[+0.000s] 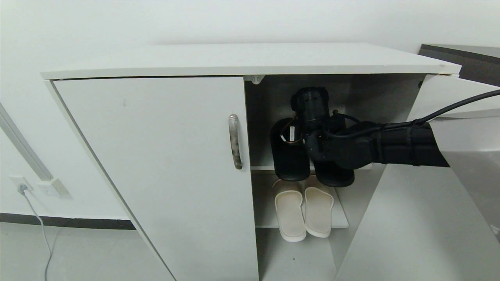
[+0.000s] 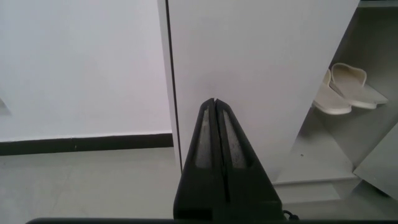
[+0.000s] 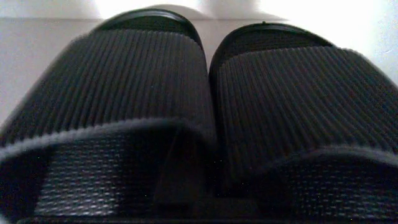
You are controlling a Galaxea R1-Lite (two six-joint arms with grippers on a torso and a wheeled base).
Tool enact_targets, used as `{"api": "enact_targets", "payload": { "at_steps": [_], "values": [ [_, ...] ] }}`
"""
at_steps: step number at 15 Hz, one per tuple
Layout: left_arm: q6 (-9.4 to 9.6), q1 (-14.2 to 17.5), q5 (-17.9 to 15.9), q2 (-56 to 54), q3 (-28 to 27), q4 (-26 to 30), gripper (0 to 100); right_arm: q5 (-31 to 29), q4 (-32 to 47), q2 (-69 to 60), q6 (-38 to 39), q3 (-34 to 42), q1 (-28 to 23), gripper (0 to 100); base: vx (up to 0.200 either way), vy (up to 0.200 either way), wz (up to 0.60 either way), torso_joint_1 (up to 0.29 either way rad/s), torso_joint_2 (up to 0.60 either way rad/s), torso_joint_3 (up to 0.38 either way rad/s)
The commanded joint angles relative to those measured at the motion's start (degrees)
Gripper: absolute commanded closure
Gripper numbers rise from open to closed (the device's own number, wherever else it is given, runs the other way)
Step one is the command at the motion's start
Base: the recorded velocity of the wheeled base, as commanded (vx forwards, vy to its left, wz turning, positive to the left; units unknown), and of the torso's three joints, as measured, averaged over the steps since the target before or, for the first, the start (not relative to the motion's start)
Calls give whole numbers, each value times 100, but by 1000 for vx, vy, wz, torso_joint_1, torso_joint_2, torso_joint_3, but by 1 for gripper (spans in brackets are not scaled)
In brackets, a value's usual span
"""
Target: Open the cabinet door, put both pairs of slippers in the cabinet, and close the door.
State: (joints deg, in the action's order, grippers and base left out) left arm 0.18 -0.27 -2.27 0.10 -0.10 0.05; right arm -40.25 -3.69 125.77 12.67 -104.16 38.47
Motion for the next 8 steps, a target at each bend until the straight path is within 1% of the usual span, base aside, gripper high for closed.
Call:
{"api": "enact_targets", "payload": {
  "at_steps": [1,3,8],
  "values": [
    [-1,0,7,-1,1,-5,100,-9,9,-9,8,9,11,0,0,0,0,0,0,0],
    [-1,0,-2,-1,1,4,100,-9,44,-105,8,132,64,0,0,0,0,0,0,0],
    [-9,0,7,-1,1,-5,100,-70,-26,-615,52,967,319,0,0,0,0,0,0,0]
  ]
}}
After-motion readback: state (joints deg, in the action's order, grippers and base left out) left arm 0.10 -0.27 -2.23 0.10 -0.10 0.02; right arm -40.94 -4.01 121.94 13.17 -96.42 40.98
